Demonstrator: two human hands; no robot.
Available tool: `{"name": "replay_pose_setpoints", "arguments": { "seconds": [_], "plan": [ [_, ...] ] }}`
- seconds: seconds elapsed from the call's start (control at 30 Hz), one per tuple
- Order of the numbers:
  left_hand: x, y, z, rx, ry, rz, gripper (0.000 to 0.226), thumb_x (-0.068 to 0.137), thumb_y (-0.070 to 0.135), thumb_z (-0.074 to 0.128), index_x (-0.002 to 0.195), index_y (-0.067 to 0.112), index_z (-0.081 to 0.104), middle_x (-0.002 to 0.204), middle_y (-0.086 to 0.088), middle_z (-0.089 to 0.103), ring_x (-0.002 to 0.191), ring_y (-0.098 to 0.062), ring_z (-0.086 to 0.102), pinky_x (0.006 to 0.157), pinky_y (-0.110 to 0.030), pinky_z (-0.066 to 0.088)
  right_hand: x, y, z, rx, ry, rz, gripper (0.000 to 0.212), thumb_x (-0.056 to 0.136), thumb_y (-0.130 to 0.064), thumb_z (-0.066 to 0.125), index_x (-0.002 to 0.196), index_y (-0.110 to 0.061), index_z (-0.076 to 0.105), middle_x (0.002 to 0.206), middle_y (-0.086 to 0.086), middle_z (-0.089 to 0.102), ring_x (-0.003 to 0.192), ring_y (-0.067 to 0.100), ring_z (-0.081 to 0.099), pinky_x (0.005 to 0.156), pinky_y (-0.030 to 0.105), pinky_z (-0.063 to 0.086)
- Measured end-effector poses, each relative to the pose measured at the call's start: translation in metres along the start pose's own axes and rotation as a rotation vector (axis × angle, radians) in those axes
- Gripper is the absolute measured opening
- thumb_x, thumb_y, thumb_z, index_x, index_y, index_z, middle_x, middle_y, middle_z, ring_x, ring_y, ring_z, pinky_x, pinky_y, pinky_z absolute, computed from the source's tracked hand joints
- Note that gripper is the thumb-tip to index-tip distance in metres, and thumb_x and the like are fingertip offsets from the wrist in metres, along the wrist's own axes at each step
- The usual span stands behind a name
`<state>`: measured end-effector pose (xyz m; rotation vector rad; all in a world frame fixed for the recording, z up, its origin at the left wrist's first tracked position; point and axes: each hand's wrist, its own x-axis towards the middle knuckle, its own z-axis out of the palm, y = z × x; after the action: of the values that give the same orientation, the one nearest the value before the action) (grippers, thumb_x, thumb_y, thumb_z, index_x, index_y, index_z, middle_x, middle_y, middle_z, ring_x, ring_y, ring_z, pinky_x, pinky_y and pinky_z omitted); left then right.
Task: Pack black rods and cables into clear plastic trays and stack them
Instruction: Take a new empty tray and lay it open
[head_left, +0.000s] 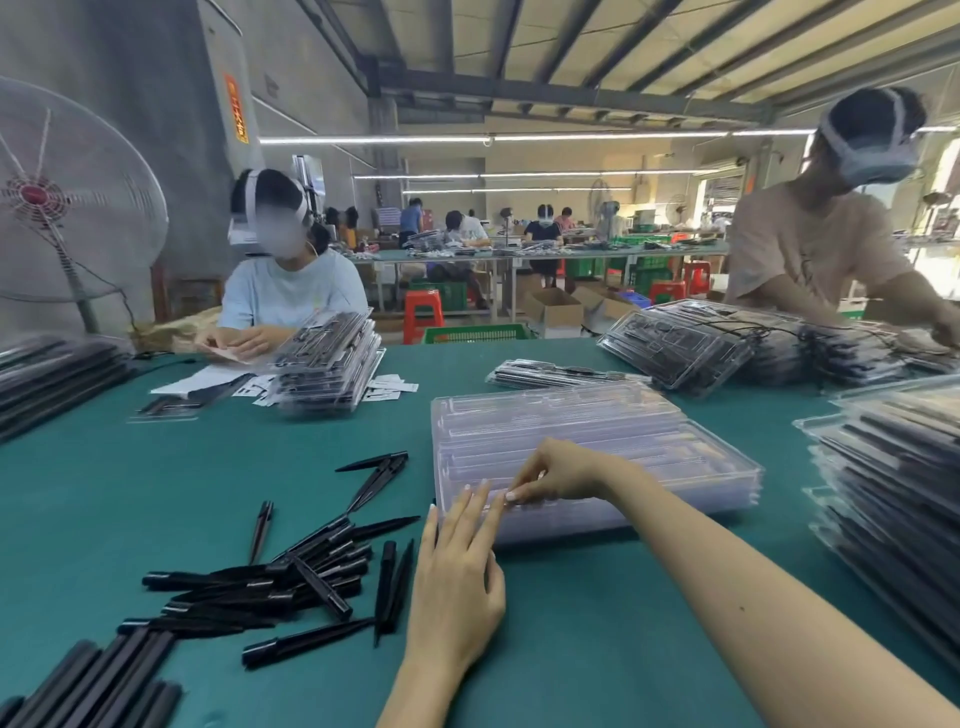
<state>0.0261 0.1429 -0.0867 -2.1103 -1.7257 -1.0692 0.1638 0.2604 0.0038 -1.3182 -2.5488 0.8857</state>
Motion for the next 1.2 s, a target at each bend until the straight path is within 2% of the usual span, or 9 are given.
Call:
{"name": "replay_pose_setpoints", "arguments": {
  "seconds": [0.17,0.23,0.3,0.4,0.57,0.8,0.97,1.1,1.2],
  "plan": [
    [-0.001,0.001,-0.001,0.091,0.047,0.020,0.076,0.049,-0.011,0.078,0.121,0.008,0.066,0.127,-0.007,0.062,0.114,-0.027,0.062,0.102,-0.044,0.038,-0.003,0.002,0.002,-0.025,0.036,-0.047,0.023,0.089,-0.030,0.066,0.102,-0.013,0.074,0.080,0.000,0.070,0.068,0.003,0.059,0.069,0.021,0.049],
    [-0.002,0.002,-0.002,0.115,0.038,0.007,0.074,0.046,-0.012,0.079,0.116,0.007,0.069,0.123,-0.009,0.065,0.110,-0.028,0.064,0.087,-0.051,0.052,-0.004,0.002,0.003,-0.054,0.057,-0.082,0.022,0.090,-0.028,0.065,0.101,-0.011,0.075,0.088,0.007,0.073,0.074,0.010,0.061,0.076,0.026,0.050],
    [-0.002,0.004,-0.004,0.133,0.024,-0.018,0.071,0.043,-0.013,0.081,0.111,0.007,0.072,0.119,-0.010,0.067,0.106,-0.029,0.066,0.080,-0.055,0.054,-0.005,0.003,0.005,-0.120,0.096,-0.132,0.021,0.092,-0.026,0.063,0.099,-0.011,0.075,0.087,0.008,0.073,0.073,0.010,0.061,0.071,0.020,0.047],
    [-0.004,0.005,-0.007,0.161,0.005,-0.042,0.067,0.040,-0.008,0.081,0.104,0.011,0.075,0.116,-0.009,0.069,0.102,-0.027,0.068,0.081,-0.048,0.056,-0.005,0.005,0.010,-0.185,0.151,-0.171,0.020,0.093,-0.025,0.061,0.098,-0.013,0.075,0.086,0.005,0.073,0.071,0.010,0.061,0.066,0.016,0.045],
    [-0.005,0.004,-0.010,0.181,-0.004,-0.042,0.065,0.039,-0.003,0.080,0.102,0.015,0.076,0.104,-0.003,0.071,0.091,-0.024,0.068,0.077,-0.034,0.056,-0.003,0.004,0.010,-0.219,0.151,-0.174,0.019,0.094,-0.025,0.059,0.096,-0.015,0.075,0.085,0.004,0.073,0.070,0.008,0.060,0.067,0.022,0.043],
    [-0.006,0.005,-0.012,0.221,0.005,-0.028,0.070,0.043,0.000,0.077,0.111,0.017,0.073,0.102,0.003,0.071,0.091,-0.021,0.067,0.088,-0.040,0.054,-0.005,0.010,0.012,-0.165,0.183,-0.168,0.023,0.086,-0.038,0.067,0.094,-0.019,0.077,0.078,-0.009,0.068,0.066,-0.005,0.053,0.060,0.010,0.036],
    [-0.006,0.007,-0.013,0.228,-0.015,-0.032,0.072,0.043,0.002,0.077,0.112,0.019,0.072,0.104,0.005,0.070,0.094,-0.018,0.066,0.090,-0.036,0.052,-0.001,0.004,0.006,-0.075,0.095,-0.106,0.018,0.090,-0.030,0.065,0.091,-0.017,0.077,0.066,-0.011,0.064,0.061,-0.001,0.056,0.065,0.017,0.044],
    [-0.007,0.005,-0.011,0.243,0.007,-0.055,0.074,0.043,0.001,0.077,0.113,0.021,0.071,0.104,0.006,0.070,0.093,-0.018,0.066,0.091,-0.035,0.037,0.004,-0.001,0.000,0.008,-0.006,-0.019,0.015,0.089,-0.026,0.066,0.090,-0.015,0.077,0.068,-0.002,0.064,0.065,0.010,0.052,0.062,0.019,0.043],
    [-0.009,0.004,-0.010,0.261,0.033,-0.047,0.073,0.043,0.003,0.077,0.112,0.023,0.072,0.102,0.007,0.070,0.091,-0.017,0.066,0.089,-0.036,0.049,0.004,0.000,0.001,0.049,-0.006,-0.006,0.013,0.088,-0.025,0.067,0.087,-0.015,0.076,0.065,-0.004,0.063,0.061,0.008,0.051,0.060,0.017,0.042]
  ]
}}
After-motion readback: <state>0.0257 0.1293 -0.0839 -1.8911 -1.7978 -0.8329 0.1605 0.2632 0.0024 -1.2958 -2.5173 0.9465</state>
